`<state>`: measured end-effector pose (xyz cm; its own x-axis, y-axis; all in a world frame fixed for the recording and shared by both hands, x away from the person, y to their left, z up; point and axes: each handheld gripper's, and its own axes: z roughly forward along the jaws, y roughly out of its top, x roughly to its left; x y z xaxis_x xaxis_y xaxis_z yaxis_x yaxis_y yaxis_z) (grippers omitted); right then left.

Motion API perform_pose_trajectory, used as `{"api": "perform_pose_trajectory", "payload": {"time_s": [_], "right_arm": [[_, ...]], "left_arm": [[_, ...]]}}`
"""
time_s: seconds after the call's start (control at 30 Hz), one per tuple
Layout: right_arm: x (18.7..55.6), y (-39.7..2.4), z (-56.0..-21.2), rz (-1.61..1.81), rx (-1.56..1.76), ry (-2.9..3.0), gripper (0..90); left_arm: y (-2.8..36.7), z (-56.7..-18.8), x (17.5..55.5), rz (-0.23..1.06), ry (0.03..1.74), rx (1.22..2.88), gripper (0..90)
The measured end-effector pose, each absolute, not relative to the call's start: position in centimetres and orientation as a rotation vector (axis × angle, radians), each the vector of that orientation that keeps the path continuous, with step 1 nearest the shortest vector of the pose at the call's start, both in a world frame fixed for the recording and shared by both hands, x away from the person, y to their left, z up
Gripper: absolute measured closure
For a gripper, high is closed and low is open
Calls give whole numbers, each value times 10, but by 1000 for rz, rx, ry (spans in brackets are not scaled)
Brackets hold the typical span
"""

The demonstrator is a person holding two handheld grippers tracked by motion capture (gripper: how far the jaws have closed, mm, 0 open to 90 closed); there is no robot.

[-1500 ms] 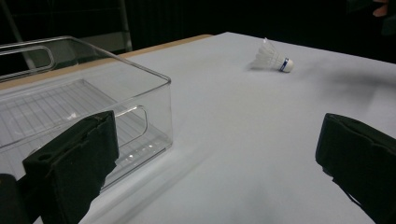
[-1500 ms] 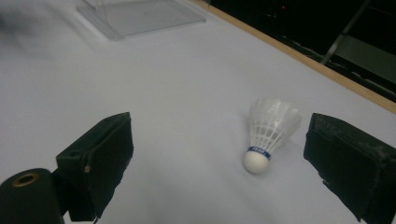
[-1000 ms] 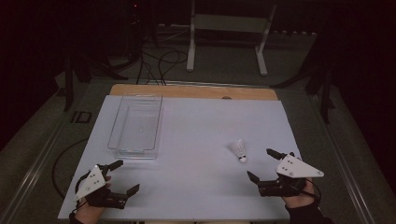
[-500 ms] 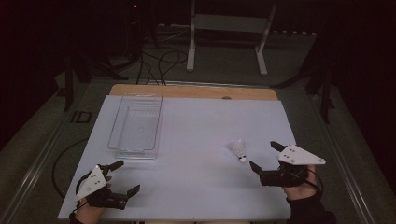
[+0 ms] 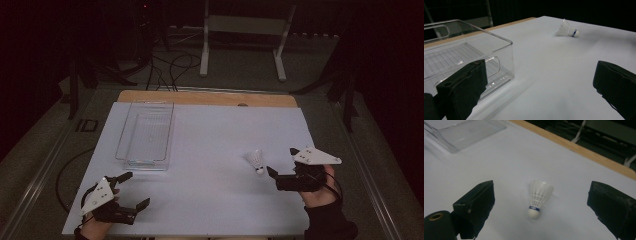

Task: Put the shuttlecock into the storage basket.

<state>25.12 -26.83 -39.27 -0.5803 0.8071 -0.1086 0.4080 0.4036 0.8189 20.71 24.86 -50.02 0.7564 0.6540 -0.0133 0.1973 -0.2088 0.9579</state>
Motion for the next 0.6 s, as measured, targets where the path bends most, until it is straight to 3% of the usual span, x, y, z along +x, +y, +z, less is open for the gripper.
{"api": "perform_pose_trajectory", "payload": {"time_s": [0.6], "right_arm": [[271,-262,-400,963,1153,2230,77]], "left_arm": [[248,-500,207,475,664,1769,0]]}}
